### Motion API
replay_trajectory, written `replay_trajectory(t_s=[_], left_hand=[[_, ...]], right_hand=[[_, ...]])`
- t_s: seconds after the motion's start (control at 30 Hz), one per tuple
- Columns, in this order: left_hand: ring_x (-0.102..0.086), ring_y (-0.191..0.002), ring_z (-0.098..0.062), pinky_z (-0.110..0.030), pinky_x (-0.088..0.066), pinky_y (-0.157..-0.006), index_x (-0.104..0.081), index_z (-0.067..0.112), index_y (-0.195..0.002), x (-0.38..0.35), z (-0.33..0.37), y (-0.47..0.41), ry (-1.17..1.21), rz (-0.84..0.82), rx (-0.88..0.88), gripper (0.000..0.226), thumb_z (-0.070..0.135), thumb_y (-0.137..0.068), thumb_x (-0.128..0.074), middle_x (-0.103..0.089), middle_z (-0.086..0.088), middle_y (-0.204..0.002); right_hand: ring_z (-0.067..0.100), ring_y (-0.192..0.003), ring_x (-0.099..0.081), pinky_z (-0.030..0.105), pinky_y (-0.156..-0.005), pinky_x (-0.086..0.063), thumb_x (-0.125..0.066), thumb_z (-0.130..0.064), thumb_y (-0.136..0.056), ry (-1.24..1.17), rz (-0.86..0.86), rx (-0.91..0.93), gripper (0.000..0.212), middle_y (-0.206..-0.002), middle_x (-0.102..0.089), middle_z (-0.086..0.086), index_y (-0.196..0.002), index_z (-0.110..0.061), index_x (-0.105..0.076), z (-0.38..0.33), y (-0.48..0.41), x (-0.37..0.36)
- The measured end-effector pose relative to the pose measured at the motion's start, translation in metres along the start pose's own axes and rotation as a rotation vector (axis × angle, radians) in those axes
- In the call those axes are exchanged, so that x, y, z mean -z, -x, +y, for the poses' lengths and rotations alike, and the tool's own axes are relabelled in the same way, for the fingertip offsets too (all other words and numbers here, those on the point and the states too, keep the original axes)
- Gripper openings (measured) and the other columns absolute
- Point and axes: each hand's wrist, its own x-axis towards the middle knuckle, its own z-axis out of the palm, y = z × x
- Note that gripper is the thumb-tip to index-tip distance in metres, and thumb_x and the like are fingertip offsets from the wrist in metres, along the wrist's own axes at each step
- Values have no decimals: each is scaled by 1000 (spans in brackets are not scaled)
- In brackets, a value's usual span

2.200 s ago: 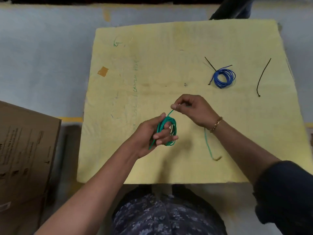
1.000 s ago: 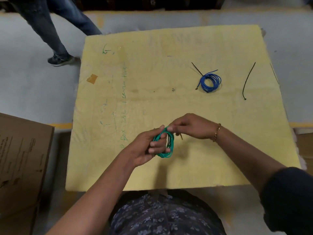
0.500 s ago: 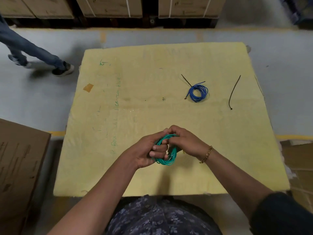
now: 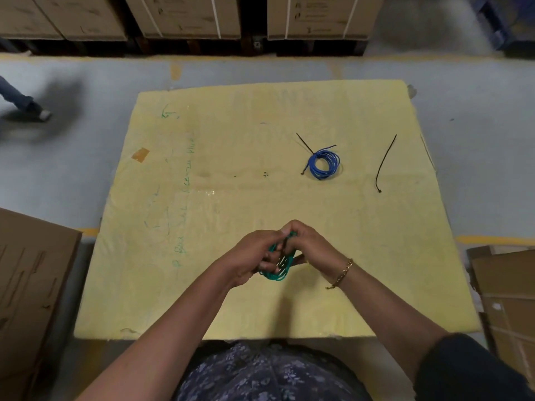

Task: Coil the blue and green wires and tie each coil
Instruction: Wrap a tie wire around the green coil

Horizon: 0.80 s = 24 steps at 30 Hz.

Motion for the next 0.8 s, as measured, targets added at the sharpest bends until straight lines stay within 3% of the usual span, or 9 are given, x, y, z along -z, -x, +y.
replay_trajectory(t_s=[0.07, 0.13, 0.23, 0.3, 0.37, 0.5, 0.6, 0.7, 0.8], left_hand=[[-18, -40, -10, -32, -42, -66, -43, 16, -72, 4, -5, -1, 6, 39, 12, 35, 30, -103, -51, -25, 4, -53], [-16, -41, -11, -31, -44, -64, -44, 17, -71, 10, -8, 0, 82, 78, 24, 38, 36, -102, -54, -22, 3, -54], [-13, -43, -12, -29, -46, -62, -45, 18, -68, 17, -9, 5, 233, 112, 22, 40, 40, -99, -57, -19, 3, -56], [-11, -43, -13, -29, -46, -60, -45, 17, -68, 21, -9, 9, 329, 140, 15, 40, 40, -96, -60, -17, 3, -56], [-11, -43, -12, -29, -45, -57, -46, 17, -67, 22, -9, 12, 436, 159, 4, 39, 39, -95, -61, -17, 4, -54], [-11, -42, -12, -29, -42, -56, -47, 17, -64, 21, -5, 20, 599, 205, -18, 42, 38, -99, -57, -17, 5, -51], [-15, -40, -11, -29, -42, -57, -48, 17, -64, 22, -1, 25, 667, 223, -47, 42, 38, -100, -56, -16, 4, -53], [-17, -38, -11, -29, -44, -56, -48, 17, -64, 24, 3, 25, 693, 222, -60, 43, 39, -100, -55, -17, 5, -52], [-18, -38, -11, -29, -43, -57, -49, 17, -64, 25, 7, 21, 706, 218, -65, 43, 39, -100, -55, -19, 5, -50]], right_hand=[[13, -98, -65, 36, -86, -50, -56, -17, -75, -12, -113, -43, 29, -102, -71, -6, -103, -22, -63, 5, -4, 23], [17, -104, -66, 34, -84, -47, -58, -28, -80, -24, -21, -55, 34, -112, -71, 0, -112, -21, -63, 4, -14, 56], [22, -96, -66, 33, -76, -47, -66, -27, -89, 71, 423, -51, 20, -110, -71, 7, -107, -18, -65, 3, -44, 124], [29, -105, -65, 39, -86, -50, -66, -31, -88, 301, 685, -87, 26, -116, -70, 10, -109, -16, -66, 5, -67, 168], [37, -117, -60, 41, -97, -47, -63, -33, -90, 554, 799, -138, 33, -124, -66, 15, -115, -13, -65, 10, -83, 203], [44, -108, -62, 47, -89, -52, -58, -47, -86, 825, 777, -382, 51, -120, -64, 24, -118, -6, -61, 29, -103, 237], [44, -98, -64, 43, -79, -51, -59, -31, -86, 845, 760, -399, 38, -112, -65, 27, -109, -1, -65, 35, -105, 235], [43, -90, -63, 38, -72, -47, -56, -29, -88, 779, 766, -381, 31, -104, -67, 29, -93, 0, -65, 39, -100, 233], [37, -81, -66, 38, -69, -50, -55, -39, -75, 463, 846, -233, 29, -95, -71, 26, -85, -12, -62, 36, -89, 220]])
